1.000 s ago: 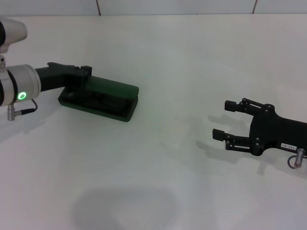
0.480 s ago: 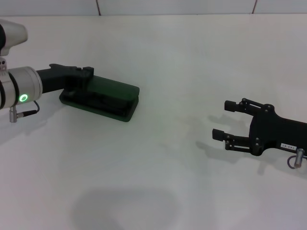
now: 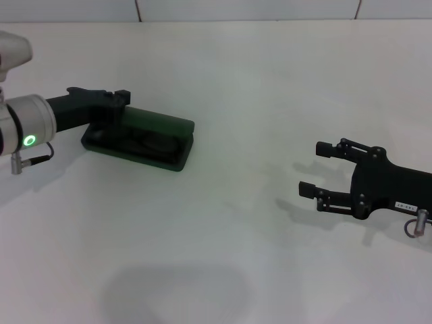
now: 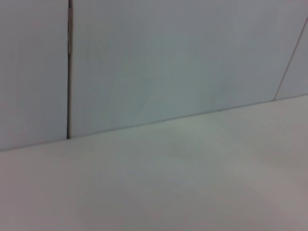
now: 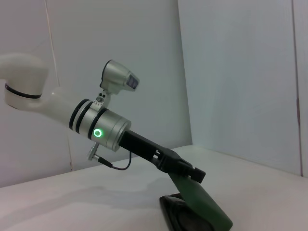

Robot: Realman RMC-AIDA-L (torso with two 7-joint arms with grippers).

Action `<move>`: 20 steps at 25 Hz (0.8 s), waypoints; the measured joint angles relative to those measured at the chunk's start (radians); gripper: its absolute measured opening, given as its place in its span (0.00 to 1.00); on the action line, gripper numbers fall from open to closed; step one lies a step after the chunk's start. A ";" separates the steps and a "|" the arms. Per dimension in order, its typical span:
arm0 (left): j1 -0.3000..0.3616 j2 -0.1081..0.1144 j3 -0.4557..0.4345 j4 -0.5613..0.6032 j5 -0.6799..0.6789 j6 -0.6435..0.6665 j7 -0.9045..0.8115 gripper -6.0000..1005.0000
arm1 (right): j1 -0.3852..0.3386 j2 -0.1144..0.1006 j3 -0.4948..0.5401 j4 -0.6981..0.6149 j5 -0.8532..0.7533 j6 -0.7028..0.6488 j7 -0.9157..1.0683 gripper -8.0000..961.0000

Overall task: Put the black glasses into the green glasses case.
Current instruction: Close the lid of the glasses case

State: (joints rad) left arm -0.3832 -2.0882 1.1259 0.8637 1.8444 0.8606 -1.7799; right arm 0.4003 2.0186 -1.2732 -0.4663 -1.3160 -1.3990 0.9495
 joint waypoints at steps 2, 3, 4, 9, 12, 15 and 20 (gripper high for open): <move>0.011 0.001 0.000 -0.002 -0.035 0.000 0.039 0.03 | 0.000 0.000 0.000 0.000 0.000 0.000 0.000 0.84; 0.016 0.001 0.000 -0.006 -0.050 0.000 0.058 0.03 | 0.000 0.000 0.000 0.000 0.000 0.000 0.000 0.84; 0.021 0.001 0.000 -0.014 -0.069 0.000 0.082 0.03 | 0.000 0.000 0.000 0.000 0.000 0.000 0.000 0.84; 0.019 0.004 -0.001 -0.079 -0.153 0.000 0.175 0.03 | 0.000 0.000 0.000 0.000 0.000 0.000 0.002 0.84; 0.017 0.005 0.000 -0.094 -0.170 0.001 0.204 0.03 | 0.000 0.000 0.000 0.000 0.000 0.000 0.004 0.84; 0.021 0.003 0.000 -0.096 -0.175 0.001 0.221 0.03 | 0.000 0.000 0.000 0.000 0.000 0.000 0.005 0.84; 0.024 0.003 0.000 -0.132 -0.230 0.002 0.291 0.03 | 0.000 0.000 0.000 0.000 0.000 0.000 0.006 0.84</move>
State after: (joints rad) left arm -0.3595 -2.0856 1.1260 0.7319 1.6142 0.8622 -1.4891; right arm 0.4003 2.0186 -1.2732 -0.4663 -1.3161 -1.3990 0.9553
